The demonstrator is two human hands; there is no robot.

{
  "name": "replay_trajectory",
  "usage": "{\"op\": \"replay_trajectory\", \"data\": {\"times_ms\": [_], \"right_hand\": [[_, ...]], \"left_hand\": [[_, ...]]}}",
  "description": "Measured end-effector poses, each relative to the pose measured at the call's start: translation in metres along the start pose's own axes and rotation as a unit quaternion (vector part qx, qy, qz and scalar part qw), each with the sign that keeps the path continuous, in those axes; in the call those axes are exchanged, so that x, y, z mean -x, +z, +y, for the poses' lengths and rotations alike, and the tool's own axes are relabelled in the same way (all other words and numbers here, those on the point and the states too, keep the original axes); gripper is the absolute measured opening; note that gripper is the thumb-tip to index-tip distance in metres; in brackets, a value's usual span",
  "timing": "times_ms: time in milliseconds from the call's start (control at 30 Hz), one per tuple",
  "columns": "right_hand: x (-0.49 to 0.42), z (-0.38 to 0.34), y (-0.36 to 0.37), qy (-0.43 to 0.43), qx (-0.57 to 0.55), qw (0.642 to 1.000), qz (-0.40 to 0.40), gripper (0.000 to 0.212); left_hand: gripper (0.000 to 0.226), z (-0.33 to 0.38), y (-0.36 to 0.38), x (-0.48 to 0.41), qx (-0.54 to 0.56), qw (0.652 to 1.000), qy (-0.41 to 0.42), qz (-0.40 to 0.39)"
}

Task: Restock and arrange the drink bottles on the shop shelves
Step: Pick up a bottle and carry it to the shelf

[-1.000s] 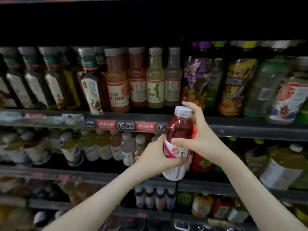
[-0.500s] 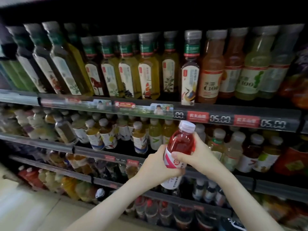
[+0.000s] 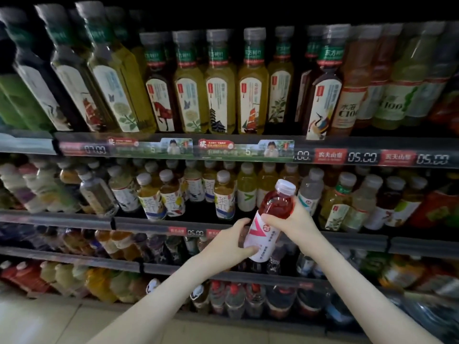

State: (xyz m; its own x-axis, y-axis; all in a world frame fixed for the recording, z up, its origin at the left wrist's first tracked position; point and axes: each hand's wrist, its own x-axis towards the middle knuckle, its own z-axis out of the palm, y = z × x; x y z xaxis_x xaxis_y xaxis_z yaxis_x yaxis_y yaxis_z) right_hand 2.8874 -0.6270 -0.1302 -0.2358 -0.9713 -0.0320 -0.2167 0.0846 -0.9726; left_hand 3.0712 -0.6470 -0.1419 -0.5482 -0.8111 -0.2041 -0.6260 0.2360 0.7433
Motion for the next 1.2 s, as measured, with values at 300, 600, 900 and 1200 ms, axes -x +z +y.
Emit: {"op": "replay_trajectory", "data": {"times_ms": [300, 600, 900, 1200], "right_hand": [[0.013, 0.018, -0.044, 0.034, -0.068, 0.995, -0.061, 0.037], [0.008, 0.022, -0.094, -0.019, 0.066, 0.994, 0.091, 0.063], [0.026, 0.054, -0.167, 0.03, 0.072, 0.98, 0.181, 0.064], [0.035, 0.074, -0.221, 0.042, 0.077, 0.974, 0.21, 0.069]], "left_hand": [[0.07, 0.014, 0.043, -0.034, 0.019, 0.999, 0.017, -0.037], [0.069, 0.061, 0.049, -0.084, -0.068, 0.991, 0.111, -0.032], [0.062, 0.099, 0.093, -0.141, -0.2, 0.961, 0.17, 0.089], [0.078, 0.144, 0.13, -0.212, -0.302, 0.926, 0.195, 0.114]]}}
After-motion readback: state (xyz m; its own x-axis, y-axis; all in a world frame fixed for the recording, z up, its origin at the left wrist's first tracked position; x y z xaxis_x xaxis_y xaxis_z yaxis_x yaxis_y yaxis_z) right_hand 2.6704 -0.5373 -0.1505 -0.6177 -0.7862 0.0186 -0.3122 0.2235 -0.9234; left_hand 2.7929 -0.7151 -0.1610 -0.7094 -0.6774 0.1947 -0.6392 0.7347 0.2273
